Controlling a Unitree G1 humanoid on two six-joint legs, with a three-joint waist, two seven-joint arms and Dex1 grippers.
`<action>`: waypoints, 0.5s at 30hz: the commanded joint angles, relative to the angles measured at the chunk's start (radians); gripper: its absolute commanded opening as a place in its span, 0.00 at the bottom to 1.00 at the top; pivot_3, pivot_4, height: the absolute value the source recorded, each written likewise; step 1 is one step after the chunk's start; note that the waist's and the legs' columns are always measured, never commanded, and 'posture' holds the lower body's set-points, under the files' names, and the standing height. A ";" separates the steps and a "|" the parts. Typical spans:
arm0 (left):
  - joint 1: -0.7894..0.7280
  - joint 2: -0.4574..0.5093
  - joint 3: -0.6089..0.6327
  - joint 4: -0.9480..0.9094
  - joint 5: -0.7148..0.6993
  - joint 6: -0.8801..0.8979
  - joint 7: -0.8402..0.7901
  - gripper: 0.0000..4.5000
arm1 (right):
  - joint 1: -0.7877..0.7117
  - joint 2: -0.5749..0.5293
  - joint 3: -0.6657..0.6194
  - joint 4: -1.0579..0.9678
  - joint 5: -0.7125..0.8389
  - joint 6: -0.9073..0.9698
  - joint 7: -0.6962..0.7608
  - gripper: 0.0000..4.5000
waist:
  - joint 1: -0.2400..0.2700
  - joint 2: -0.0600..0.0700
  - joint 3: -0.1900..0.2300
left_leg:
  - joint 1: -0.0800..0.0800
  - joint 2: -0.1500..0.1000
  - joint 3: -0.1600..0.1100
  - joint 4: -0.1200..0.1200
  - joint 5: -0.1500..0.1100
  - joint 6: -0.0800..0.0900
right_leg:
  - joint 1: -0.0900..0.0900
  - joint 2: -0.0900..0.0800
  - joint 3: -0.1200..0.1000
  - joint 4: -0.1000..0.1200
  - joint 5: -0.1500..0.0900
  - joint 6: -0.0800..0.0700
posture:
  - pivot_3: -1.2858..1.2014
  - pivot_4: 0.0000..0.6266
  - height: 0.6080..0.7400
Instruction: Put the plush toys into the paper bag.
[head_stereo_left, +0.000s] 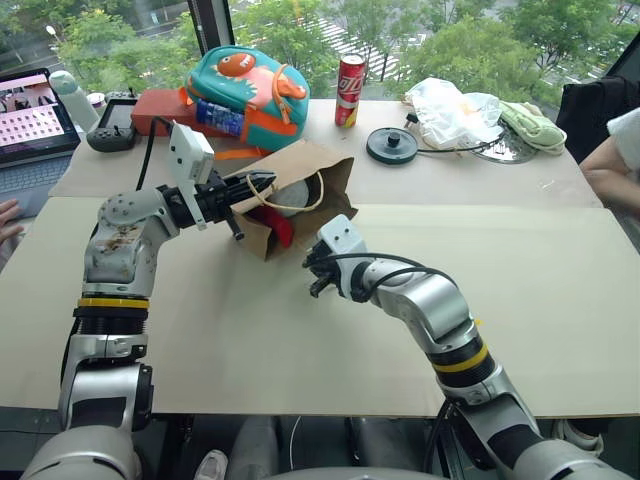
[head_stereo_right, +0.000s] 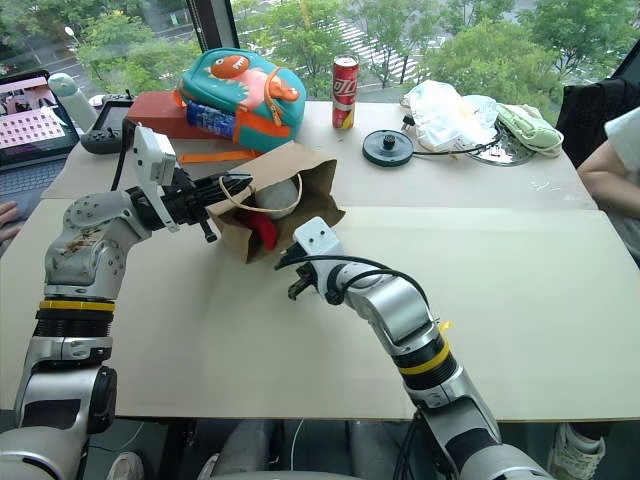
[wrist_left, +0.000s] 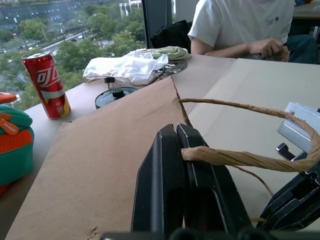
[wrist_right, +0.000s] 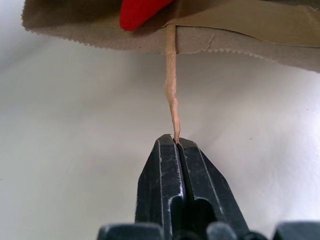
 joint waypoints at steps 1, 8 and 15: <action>-0.026 0.007 0.015 -0.016 -0.002 -0.022 -0.002 0.00 | -0.002 0.007 -0.016 -0.038 0.000 -0.031 0.001 0.00 | 0.000 0.000 0.000 | 0.000 0.000 0.000 0.000 0.000 0.000 | 0.000 0.000 0.000 0.000 0.000 0.000 | 0.52 0.24 0.91; -0.037 -0.004 0.013 -0.004 -0.005 -0.025 -0.002 0.00 | -0.026 -0.012 -0.075 -0.109 0.022 -0.034 0.017 0.00 | 0.000 0.000 0.000 | 0.000 0.000 0.000 0.000 0.000 0.000 | 0.000 0.000 0.000 0.000 0.000 0.000 | 0.52 0.24 0.91; -0.087 -0.107 0.018 0.001 -0.050 0.010 0.051 0.00 | -0.111 -0.058 -0.187 -0.260 0.076 0.045 0.045 0.00 | 0.005 0.000 0.000 | -0.001 0.000 0.000 0.001 0.000 0.000 | 0.000 0.000 0.000 0.000 0.000 0.000 | 0.52 0.24 0.91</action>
